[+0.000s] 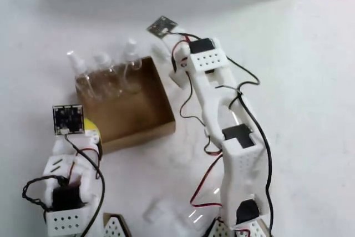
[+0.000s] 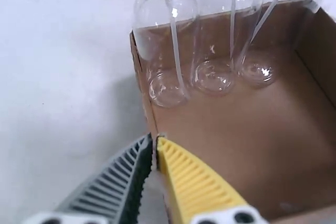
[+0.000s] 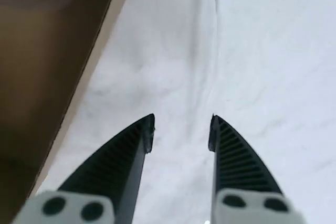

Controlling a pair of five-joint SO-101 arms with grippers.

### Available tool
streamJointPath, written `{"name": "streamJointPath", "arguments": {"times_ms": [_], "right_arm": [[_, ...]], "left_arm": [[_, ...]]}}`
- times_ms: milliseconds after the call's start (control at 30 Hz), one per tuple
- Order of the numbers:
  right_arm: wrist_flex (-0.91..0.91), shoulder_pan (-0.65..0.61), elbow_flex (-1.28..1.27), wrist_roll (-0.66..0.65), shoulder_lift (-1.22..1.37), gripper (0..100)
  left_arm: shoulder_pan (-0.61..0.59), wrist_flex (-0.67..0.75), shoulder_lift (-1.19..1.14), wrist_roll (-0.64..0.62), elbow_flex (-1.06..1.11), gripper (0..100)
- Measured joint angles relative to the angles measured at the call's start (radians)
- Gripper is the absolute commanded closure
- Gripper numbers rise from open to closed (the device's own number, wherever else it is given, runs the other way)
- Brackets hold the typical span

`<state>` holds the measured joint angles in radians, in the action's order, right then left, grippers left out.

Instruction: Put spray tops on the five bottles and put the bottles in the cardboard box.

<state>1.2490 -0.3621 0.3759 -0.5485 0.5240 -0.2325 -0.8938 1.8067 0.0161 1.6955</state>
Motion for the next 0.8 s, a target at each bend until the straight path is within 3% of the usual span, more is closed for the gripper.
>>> {"name": "streamJointPath", "arguments": {"times_ms": [467, 800], "right_arm": [[0.153, 0.083, -0.017, -0.072, -0.097, 86.8], [-0.224, 0.132, -0.338, -0.150, -0.114, 86.8]], "left_arm": [[-0.002, 0.000, 0.000, 0.000, 0.000, 98], [-0.002, 0.000, 0.000, 0.000, 0.000, 98]]}}
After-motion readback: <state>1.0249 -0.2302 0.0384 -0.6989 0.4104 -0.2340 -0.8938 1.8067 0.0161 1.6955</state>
